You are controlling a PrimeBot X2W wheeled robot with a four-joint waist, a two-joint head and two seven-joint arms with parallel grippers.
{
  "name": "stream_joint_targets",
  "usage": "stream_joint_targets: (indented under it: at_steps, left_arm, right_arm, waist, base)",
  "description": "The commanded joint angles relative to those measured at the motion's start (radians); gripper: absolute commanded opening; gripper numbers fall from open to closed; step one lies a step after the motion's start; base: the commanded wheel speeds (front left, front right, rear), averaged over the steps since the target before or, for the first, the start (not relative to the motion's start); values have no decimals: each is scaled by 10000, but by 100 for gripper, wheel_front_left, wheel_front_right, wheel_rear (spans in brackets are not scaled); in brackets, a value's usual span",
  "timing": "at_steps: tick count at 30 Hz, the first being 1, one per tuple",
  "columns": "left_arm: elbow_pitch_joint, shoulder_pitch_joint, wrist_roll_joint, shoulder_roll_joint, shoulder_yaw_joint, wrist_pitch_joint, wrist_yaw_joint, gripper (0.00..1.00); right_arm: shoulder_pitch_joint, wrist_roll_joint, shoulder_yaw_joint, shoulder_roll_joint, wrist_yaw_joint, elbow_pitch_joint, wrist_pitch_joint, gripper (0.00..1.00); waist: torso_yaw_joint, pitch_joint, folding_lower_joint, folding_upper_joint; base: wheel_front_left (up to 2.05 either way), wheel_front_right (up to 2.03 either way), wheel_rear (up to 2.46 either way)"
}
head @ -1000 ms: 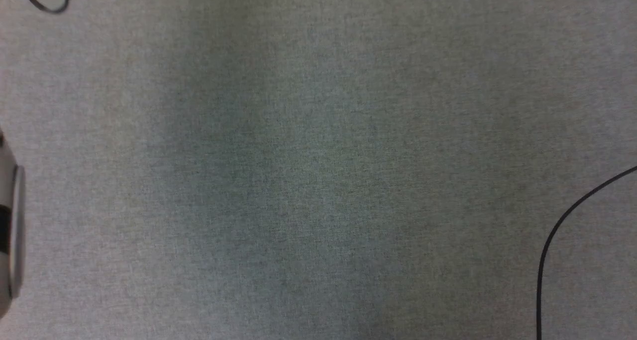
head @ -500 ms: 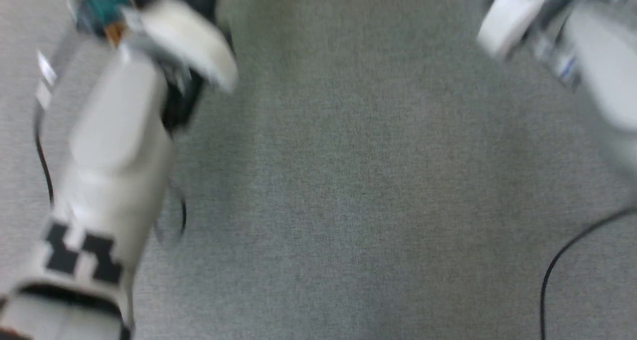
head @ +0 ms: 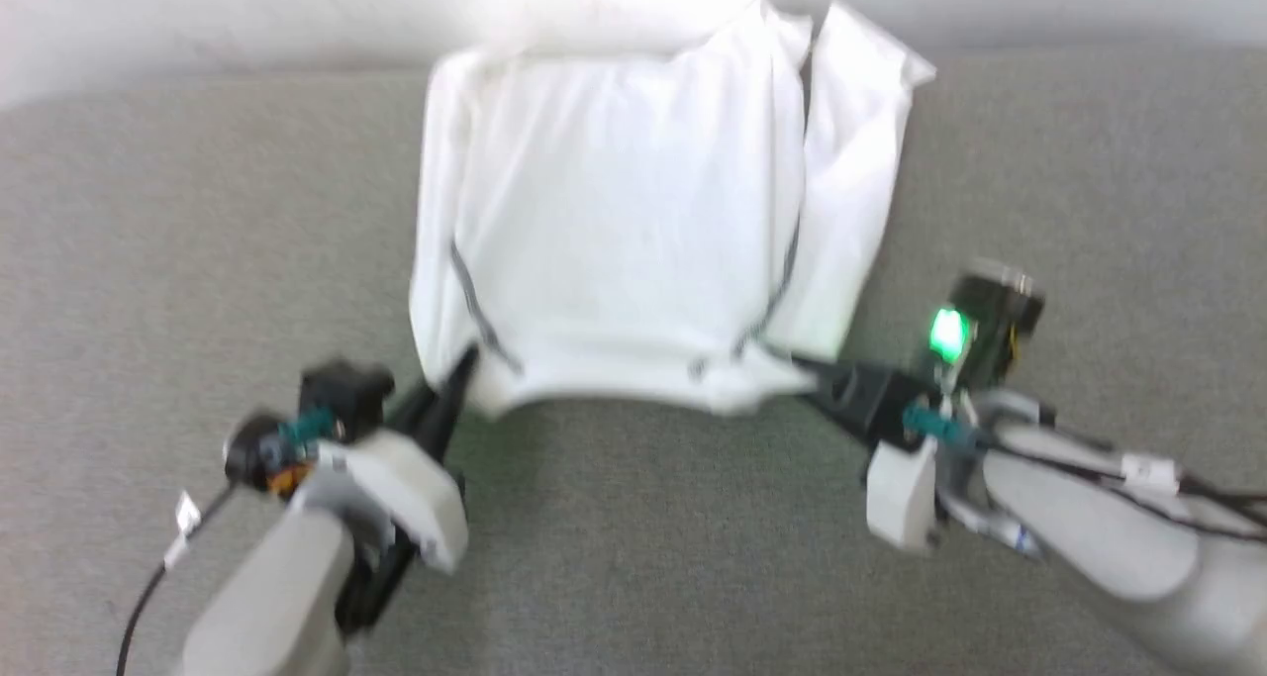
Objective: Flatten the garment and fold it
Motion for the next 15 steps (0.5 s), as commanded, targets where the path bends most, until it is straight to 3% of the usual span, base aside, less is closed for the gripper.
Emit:
stream_joint_targets:
  at_steps: [1,8,15]
  left_arm:
    - [-433,673,-116,240,-95,322,143,0]
    - [-1902,2407,-396,749,-459,1448,370,0]
    - [-3416,4064,-847,1190,-748,2403,652,0]
  right_arm:
    - [396,370,299,-186,-23,-140,259,0]
    - [1962,1669,242,-772,-23,-183,1617,0]
    - [3901,3419,-633,-1553,-23,-886,3451,0]
  waist:
    - [340,-1151,5,0]
    - [552,-2007,5,0]
    - [462,-2751,5,0]
  base:
    - [0,0,0]
    - [0,0,0]
    - [0,0,0]
